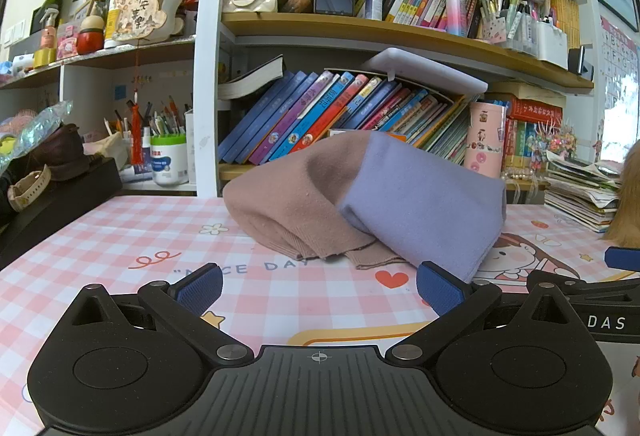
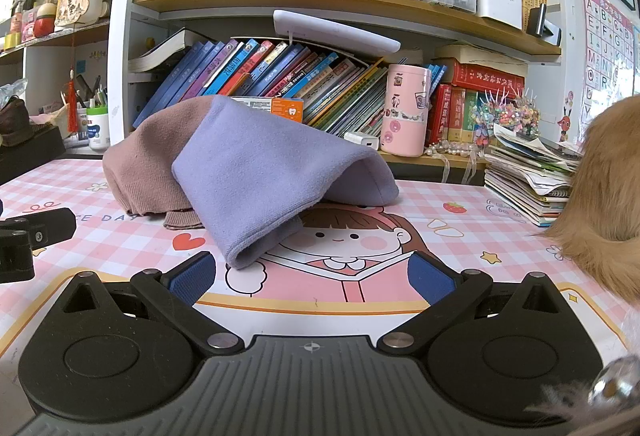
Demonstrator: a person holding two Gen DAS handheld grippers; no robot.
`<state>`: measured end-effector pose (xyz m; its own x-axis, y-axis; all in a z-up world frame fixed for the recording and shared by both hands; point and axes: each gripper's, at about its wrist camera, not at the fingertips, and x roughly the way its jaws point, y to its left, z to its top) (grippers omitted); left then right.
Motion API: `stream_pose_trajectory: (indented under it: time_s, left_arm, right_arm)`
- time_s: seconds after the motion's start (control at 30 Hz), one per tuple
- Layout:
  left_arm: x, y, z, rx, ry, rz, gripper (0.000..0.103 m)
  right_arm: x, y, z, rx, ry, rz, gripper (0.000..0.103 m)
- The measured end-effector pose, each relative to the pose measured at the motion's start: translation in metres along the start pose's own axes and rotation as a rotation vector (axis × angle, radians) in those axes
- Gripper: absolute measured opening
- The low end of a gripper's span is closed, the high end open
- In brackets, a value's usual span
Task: Fold clothes
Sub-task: 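Move both grippers toward the crumpled lavender-and-pink sweater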
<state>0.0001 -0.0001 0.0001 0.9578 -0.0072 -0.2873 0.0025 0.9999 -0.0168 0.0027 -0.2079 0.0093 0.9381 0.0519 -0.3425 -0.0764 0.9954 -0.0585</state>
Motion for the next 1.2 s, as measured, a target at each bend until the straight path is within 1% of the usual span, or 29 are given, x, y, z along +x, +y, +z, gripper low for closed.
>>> stream_pose_trajectory:
  time_s: [0.5,0.83,0.93,1.1,1.2]
  left_arm:
    - [0.000,-0.002,-0.001,-0.002,0.002,-0.002,0.103]
    - [-0.001,-0.002,-0.001,0.012,-0.003,0.011,0.103]
    - [-0.003,-0.003,-0.001,0.018,-0.010,0.023,0.103]
    - [-0.005,-0.012,-0.002,0.063,-0.031,0.074,0.103]
    - [-0.007,-0.017,-0.002,0.090,-0.044,0.078,0.103]
  right_arm:
    - [-0.001,0.000,0.000,-0.001,-0.006,-0.006,0.103]
    - [-0.003,-0.006,-0.001,0.034,-0.023,-0.005,0.103]
    - [-0.004,-0.007,-0.001,0.042,-0.027,-0.001,0.103]
    - [-0.008,-0.010,-0.002,0.063,-0.047,-0.017,0.103]
    - [-0.008,-0.012,-0.002,0.077,-0.044,-0.019,0.103]
